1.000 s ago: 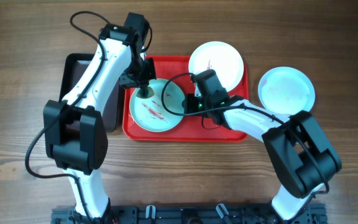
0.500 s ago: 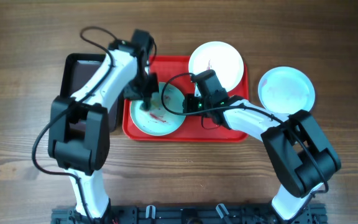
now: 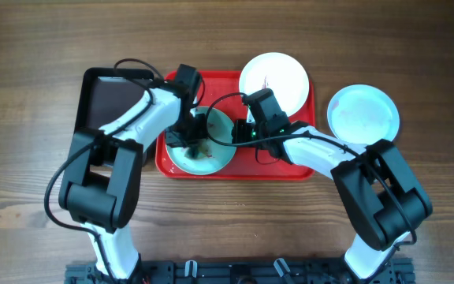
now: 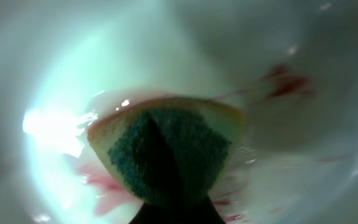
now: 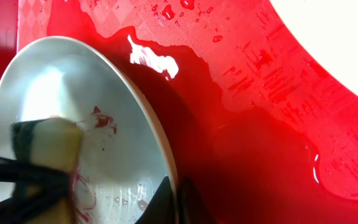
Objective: Clean dirty plates on tray and stack at the side
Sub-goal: 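Scrub the plate with the sponge while the right gripper pins its rim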
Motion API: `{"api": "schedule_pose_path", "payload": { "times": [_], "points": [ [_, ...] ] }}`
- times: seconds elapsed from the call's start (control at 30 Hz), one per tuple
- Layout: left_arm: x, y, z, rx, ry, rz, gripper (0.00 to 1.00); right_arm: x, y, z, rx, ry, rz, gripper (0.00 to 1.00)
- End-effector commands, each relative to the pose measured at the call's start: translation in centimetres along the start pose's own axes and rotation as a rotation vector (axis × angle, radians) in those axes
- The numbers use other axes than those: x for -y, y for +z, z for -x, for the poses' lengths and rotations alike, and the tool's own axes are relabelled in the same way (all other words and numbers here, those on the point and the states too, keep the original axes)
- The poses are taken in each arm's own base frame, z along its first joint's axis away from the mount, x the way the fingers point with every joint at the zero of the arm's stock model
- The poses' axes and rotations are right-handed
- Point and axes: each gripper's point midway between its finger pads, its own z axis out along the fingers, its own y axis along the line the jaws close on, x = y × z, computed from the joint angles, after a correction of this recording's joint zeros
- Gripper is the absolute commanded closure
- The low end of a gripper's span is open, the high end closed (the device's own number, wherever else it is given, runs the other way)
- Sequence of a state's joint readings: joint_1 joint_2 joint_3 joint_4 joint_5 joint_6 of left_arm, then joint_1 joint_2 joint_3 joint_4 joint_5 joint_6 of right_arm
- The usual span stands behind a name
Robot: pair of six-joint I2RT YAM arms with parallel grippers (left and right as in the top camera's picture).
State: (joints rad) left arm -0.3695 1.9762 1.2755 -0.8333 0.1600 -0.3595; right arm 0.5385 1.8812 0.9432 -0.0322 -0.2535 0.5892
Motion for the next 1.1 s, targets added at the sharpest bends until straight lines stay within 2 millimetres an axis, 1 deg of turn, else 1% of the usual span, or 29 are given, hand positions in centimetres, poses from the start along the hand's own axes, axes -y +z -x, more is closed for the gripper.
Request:
{"api": "schedule_pose_path", "payload": {
  "times": [0.0,0.1,0.17,0.23,0.3,0.37,0.47,0.5,0.53,0.57,0.63,0.7,0.83,0.9,0.93,1.07],
  "points": [
    [2.1,3.8,-2.2,-0.057,0.087,-0.022,0.96,0.2,0.6,-0.4,-0.021,0.021,-0.002,0.96],
    [4.2,4.1,-1.7,0.0,0.146,-0.045,0.96,0.2,0.6,-0.4,-0.021,0.02,-0.002,0.96],
    [4.7,4.2,-1.3,0.033,0.166,-0.035,0.96,0.2,0.6,-0.4,-0.022,0.021,-0.003,0.96],
    [4.6,4.2,-0.7,0.071,0.147,-0.004,0.96,0.2,0.6,-0.4,-0.022,0.021,-0.003,0.96],
    [3.9,4.1,0.1,0.108,0.093,0.038,0.96,0.2,0.6,-0.4,-0.023,0.02,-0.003,0.96],
    [2.7,3.9,0.9,0.149,0.033,0.091,0.96,0.3,0.6,-0.5,-0.023,0.021,-0.003,0.96],
    [0.2,3.4,2.0,0.214,-0.104,0.192,0.96,0.3,0.6,-0.5,-0.023,0.021,-0.003,0.96],
    [-0.6,3.2,2.2,0.228,-0.145,0.221,0.96,0.3,0.6,-0.5,-0.023,0.021,-0.004,0.96],
    [-2.0,2.8,2.3,0.254,-0.23,0.275,0.96,0.3,0.6,-0.5,-0.024,0.021,-0.004,0.96],
    [-2.8,2.6,2.3,0.268,-0.279,0.307,0.96,0.3,0.6,-0.5,-0.024,0.021,-0.004,0.96],
    [-5.2,1.9,1.9,0.296,-0.402,0.399,0.96,0.3,0.6,-0.5,-0.024,0.02,-0.004,0.96],
    [-6.7,1.4,1.2,0.293,-0.469,0.457,0.96,0.3,0.6,-0.5,-0.024,0.021,-0.004,0.96],
    [-8.0,1.1,-0.4,0.223,-0.46,0.511,0.96,0.3,0.6,-0.5,-0.024,0.021,-0.004,0.96],
    [-7.9,1.2,-1.4,0.155,-0.401,0.512,0.96,0.3,0.6,-0.5,-0.024,0.022,-0.004,0.96],
    [-7.5,1.5,-1.9,0.109,-0.354,0.491,0.96,0.3,0.6,-0.5,-0.024,0.022,-0.004,0.96],
    [-4.8,2.6,-3.8,-0.057,-0.176,0.338,0.96,0.3,0.6,-0.4,-0.023,0.03,-0.004,0.96]
  ]
}}
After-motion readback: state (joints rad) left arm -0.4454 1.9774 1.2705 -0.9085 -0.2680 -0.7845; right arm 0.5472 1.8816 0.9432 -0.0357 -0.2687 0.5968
